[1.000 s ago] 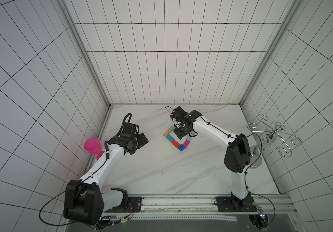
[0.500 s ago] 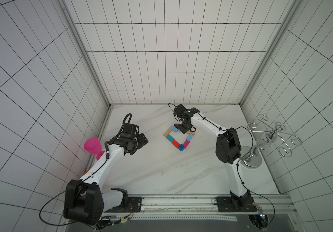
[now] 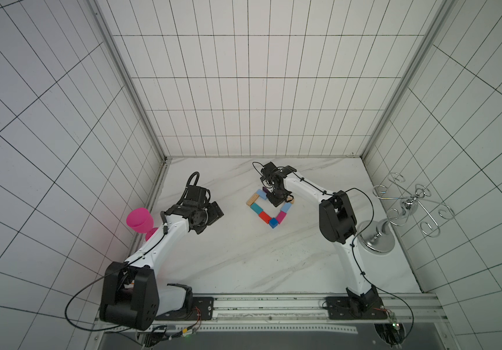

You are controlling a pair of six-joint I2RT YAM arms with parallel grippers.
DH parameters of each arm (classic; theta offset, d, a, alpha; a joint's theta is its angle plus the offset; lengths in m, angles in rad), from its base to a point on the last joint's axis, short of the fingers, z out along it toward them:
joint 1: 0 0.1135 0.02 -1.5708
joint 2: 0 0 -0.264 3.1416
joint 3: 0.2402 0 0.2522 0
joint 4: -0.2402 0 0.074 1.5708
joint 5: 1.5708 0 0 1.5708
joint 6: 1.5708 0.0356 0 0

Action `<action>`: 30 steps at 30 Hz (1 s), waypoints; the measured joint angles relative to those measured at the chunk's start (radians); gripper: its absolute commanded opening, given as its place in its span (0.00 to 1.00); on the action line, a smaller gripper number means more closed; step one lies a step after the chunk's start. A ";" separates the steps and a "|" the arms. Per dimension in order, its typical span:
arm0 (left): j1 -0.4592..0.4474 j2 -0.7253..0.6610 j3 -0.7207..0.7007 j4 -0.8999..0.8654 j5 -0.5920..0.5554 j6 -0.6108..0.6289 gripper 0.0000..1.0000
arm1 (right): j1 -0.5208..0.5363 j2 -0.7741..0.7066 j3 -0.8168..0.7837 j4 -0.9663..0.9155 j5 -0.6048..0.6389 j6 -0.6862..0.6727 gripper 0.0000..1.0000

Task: Assemble a heart with building blocks
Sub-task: Adjust the building block at the center of the board.

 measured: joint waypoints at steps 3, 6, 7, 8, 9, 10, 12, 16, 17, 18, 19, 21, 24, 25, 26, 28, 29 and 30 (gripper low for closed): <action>0.004 0.002 0.000 0.001 0.000 0.003 0.86 | -0.006 0.012 0.002 -0.002 0.001 0.001 0.00; 0.011 0.002 0.000 0.002 0.000 0.007 0.86 | -0.013 0.020 0.011 -0.002 0.003 0.002 0.00; 0.012 0.002 0.000 0.002 0.000 0.008 0.86 | -0.014 0.024 0.017 -0.002 0.004 0.002 0.00; 0.013 0.003 0.000 0.003 0.000 0.008 0.86 | -0.017 0.029 0.021 -0.001 0.004 0.002 0.00; 0.015 0.004 0.000 0.003 0.000 0.008 0.86 | -0.019 0.033 0.024 -0.001 0.004 0.003 0.00; 0.016 0.005 0.000 0.003 0.000 0.010 0.86 | -0.019 0.037 0.027 -0.001 0.004 0.003 0.00; 0.019 0.009 0.000 0.005 0.000 0.012 0.86 | -0.025 0.050 0.035 -0.001 0.004 0.005 0.00; 0.022 0.014 0.000 0.006 0.001 0.015 0.86 | -0.026 0.067 0.039 -0.002 0.005 0.006 0.00; 0.023 0.016 0.000 0.006 0.001 0.015 0.86 | -0.026 0.071 0.045 -0.003 0.007 0.007 0.00; 0.024 0.017 0.000 0.006 0.001 0.016 0.86 | -0.026 0.073 0.050 -0.005 0.008 0.008 0.00; 0.025 0.018 0.000 0.006 0.001 0.016 0.86 | -0.027 0.074 0.054 -0.005 0.009 0.009 0.00; 0.026 0.019 0.000 0.006 0.001 0.016 0.86 | -0.028 0.077 0.065 -0.005 0.010 0.010 0.00; 0.027 0.024 0.000 0.006 0.001 0.019 0.86 | -0.034 0.077 0.072 -0.004 0.013 0.013 0.00; 0.027 0.027 0.000 0.006 0.001 0.019 0.86 | -0.036 0.078 0.074 -0.004 0.014 0.014 0.00; 0.027 0.031 0.000 0.006 0.001 0.019 0.86 | -0.037 0.079 0.075 -0.005 0.015 0.014 0.00; 0.027 0.036 0.000 0.006 0.001 0.019 0.86 | -0.039 0.081 0.080 -0.005 0.018 0.015 0.00; 0.027 0.037 0.000 0.006 0.001 0.019 0.86 | -0.039 0.083 0.081 -0.004 0.019 0.016 0.00; 0.027 0.037 0.000 0.006 0.001 0.020 0.86 | -0.039 0.084 0.082 -0.005 0.019 0.017 0.00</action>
